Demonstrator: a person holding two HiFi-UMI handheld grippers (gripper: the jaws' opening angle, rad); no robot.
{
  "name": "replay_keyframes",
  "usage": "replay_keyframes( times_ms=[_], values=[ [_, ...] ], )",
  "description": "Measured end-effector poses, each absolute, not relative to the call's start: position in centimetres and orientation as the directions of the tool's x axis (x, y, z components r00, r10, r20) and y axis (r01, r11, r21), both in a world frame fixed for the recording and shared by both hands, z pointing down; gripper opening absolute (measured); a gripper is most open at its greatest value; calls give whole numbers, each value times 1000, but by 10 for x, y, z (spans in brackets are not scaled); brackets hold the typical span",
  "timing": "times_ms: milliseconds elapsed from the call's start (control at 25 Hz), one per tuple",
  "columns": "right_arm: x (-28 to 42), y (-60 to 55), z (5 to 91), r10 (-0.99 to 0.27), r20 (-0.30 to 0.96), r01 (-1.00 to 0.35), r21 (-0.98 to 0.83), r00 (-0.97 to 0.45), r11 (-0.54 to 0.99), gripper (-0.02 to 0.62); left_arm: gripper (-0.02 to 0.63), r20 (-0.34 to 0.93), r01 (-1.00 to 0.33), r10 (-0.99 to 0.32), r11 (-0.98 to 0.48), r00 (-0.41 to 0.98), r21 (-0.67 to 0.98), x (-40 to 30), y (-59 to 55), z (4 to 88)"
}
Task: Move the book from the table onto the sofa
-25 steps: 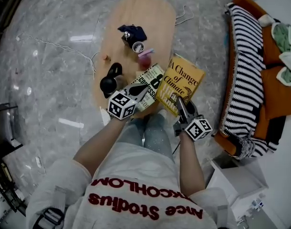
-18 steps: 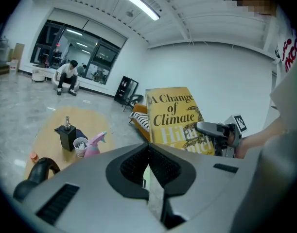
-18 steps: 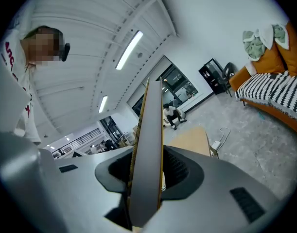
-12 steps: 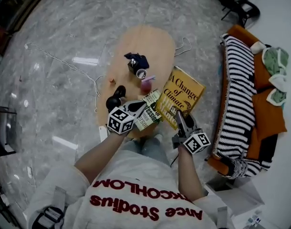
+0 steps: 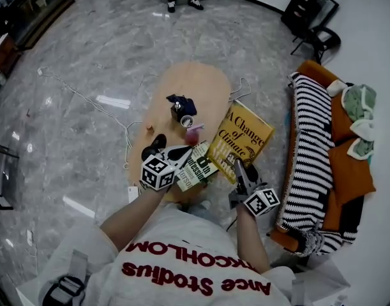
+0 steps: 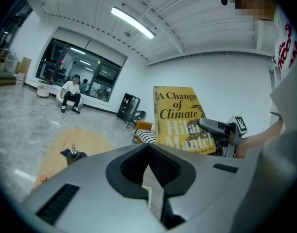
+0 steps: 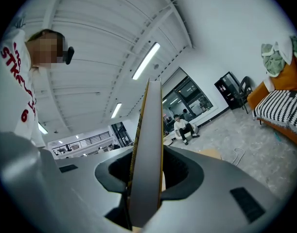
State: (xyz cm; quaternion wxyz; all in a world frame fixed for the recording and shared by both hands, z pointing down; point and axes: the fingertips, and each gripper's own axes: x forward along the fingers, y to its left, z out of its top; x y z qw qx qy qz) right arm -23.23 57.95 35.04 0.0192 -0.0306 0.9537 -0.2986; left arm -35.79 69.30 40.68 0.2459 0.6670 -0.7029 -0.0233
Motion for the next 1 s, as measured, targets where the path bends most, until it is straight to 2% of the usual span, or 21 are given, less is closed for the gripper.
replay_keyframes(
  times_ms=[520, 1000],
  values=[
    [-230, 584, 318, -38, -92, 18, -543, -995, 840, 163, 17, 250, -949, -968, 63, 17, 309, -342, 684, 376],
    [-213, 578, 300, -108, -131, -22, -528, -985, 849, 163, 17, 232, -965, -971, 11, 52, 262, -336, 664, 367]
  ],
)
